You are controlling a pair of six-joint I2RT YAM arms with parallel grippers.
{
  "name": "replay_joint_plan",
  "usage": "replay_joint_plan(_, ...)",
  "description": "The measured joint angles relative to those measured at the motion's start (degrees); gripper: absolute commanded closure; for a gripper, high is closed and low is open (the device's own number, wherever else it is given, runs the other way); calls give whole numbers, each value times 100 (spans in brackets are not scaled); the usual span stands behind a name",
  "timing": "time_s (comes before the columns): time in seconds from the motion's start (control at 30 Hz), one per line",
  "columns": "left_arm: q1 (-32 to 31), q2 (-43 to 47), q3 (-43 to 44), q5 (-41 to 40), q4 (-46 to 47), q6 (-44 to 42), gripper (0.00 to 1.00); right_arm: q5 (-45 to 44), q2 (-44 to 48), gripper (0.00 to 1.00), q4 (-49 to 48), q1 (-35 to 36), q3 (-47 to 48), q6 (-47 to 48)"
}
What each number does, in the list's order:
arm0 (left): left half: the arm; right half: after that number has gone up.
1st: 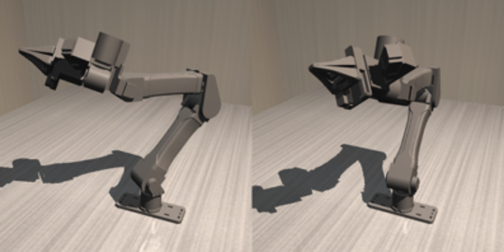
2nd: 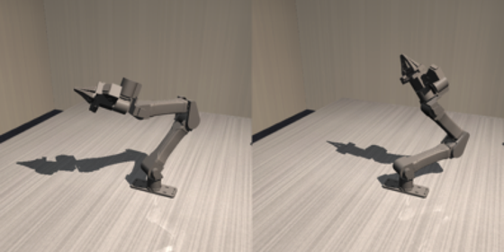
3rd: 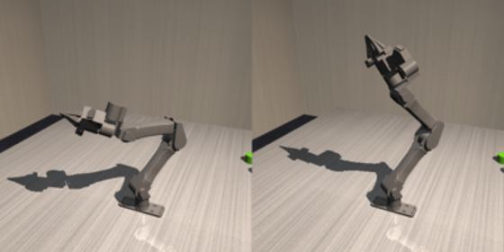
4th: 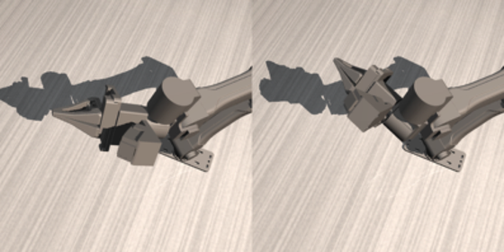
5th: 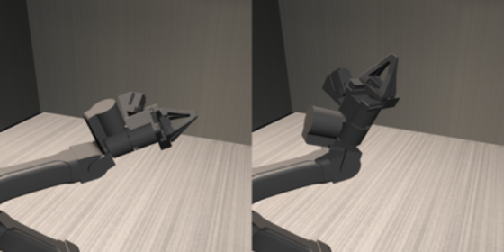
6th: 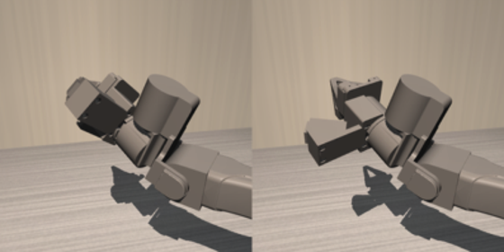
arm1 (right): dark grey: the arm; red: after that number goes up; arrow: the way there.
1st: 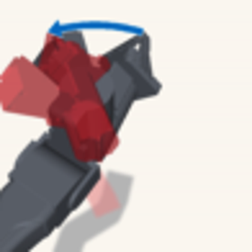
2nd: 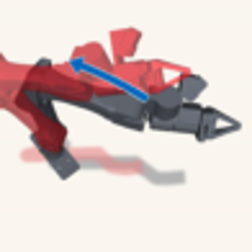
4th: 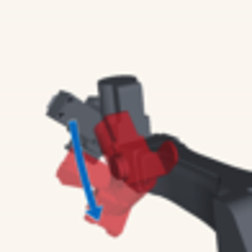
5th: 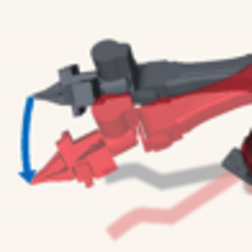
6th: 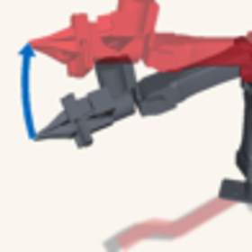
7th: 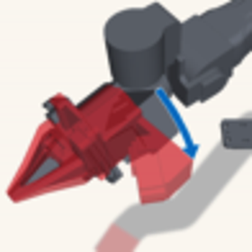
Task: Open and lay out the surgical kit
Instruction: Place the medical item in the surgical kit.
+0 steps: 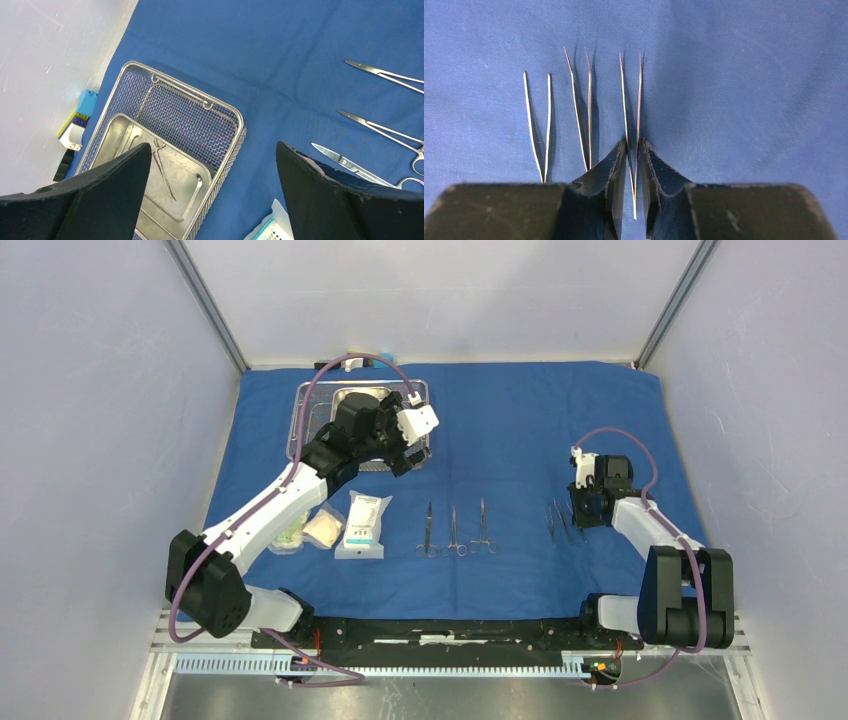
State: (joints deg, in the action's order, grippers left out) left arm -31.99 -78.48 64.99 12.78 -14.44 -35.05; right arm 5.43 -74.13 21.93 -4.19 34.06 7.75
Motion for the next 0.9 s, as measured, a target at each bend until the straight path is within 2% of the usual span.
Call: replay_joint_plan(0.9, 0, 0, 0, 136, -48, 0, 0, 101, -286, 71, 249, -125, 278, -83)
